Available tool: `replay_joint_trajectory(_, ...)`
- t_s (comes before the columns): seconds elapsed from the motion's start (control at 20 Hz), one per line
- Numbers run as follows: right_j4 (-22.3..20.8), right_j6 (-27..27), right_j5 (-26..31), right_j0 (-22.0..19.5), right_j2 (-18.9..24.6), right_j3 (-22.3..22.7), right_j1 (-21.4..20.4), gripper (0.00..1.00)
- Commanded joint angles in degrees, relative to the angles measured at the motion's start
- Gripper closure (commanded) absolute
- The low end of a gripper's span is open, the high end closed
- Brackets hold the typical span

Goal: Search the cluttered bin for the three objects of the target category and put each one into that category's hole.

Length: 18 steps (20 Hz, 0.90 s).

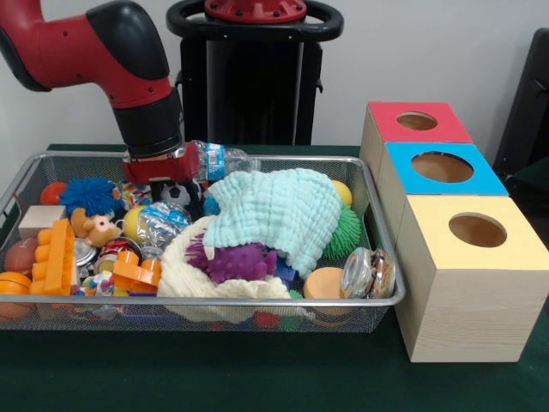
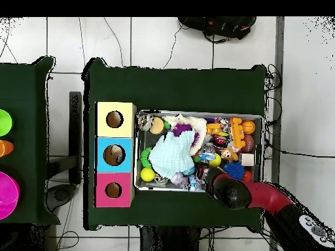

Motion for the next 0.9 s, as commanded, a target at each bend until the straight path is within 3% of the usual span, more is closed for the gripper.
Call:
replay_joint_trajectory(0.05,1.8,-6.0,8.9,-1.3,4.2,-0.4,-1.4,0.00)
replay_joint_trajectory(0.2,6.1,-4.4,12.6,-0.2,5.9,3.6,-9.2,0.00)
replay_joint_trajectory(0.35,13.2,-5.2,21.8,1.3,8.3,6.6,-20.4,0.00)
replay_joint_trajectory(0.45,16.5,-5.9,26.8,2.0,8.9,6.5,-24.0,0.00)
replay_joint_trajectory(0.6,17.8,-5.4,28.0,2.1,9.4,5.7,-23.8,0.00)
replay_joint_trajectory(0.9,15.6,-3.1,23.3,3.6,7.6,3.2,-19.2,0.00)
